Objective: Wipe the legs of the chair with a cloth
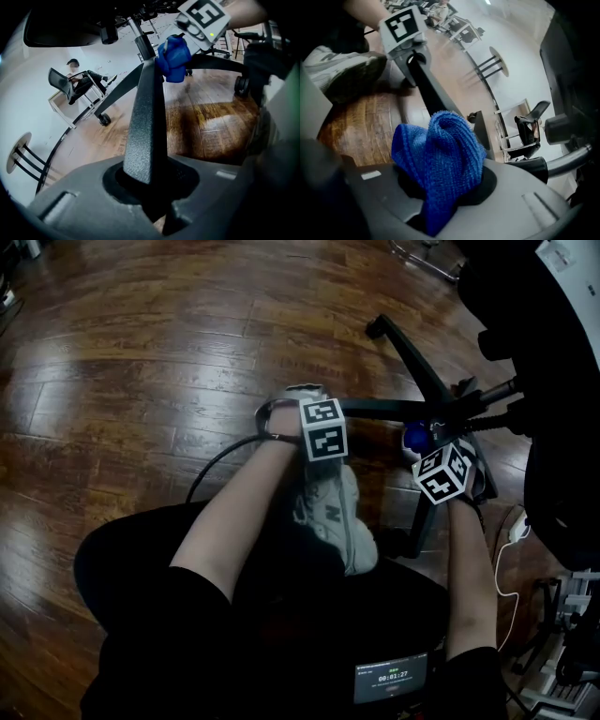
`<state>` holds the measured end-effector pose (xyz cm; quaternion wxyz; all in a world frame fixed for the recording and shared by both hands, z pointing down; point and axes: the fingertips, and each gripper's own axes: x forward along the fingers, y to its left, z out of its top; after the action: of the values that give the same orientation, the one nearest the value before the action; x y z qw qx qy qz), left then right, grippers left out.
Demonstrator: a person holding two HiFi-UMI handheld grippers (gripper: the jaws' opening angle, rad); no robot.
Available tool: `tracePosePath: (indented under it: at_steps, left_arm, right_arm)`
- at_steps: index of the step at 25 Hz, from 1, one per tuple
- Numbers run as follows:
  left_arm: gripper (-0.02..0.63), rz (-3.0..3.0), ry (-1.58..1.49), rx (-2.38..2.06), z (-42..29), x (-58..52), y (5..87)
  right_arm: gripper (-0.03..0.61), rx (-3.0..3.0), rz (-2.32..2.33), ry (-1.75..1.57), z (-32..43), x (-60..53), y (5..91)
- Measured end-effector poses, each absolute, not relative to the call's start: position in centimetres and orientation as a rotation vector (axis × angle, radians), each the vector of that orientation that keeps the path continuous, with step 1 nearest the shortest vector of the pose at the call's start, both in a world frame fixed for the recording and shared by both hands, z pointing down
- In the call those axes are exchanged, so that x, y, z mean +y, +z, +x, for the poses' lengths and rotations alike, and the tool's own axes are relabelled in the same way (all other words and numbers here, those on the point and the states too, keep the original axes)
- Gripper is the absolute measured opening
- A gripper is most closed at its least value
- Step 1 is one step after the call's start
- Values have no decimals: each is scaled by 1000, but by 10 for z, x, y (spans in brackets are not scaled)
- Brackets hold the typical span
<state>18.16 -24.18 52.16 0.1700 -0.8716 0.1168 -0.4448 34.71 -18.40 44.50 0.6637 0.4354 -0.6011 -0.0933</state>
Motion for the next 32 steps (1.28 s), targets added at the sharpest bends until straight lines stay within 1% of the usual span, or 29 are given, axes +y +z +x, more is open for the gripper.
tracePosePath:
  at_steps: [3,8,16,20,24,32]
  left_arm:
    - [77,-2472,-1264,331,181,-242,522]
    - [77,-2480,-1267,333,180,-242,522]
    - [78,-2500,-1273,336,179,-240,524]
    - [78,-2502,-1278,339,180,-240,523]
    - [78,-2497,-1277,334,181,-240,523]
    - [77,-2460,-1271,348,182,-245,523]
  right_arm:
    - [94,-1340,984,-241,346,-187,443]
    - [92,-1318,878,-272,335,-153,458]
    - [92,-1380,612,-248,285,-13,500]
    - [92,-1424,558,-184,277,18,507]
    - [92,-1490,656,-151,288,-15,493]
    - [92,-1394,900,-243,338,-153,456]
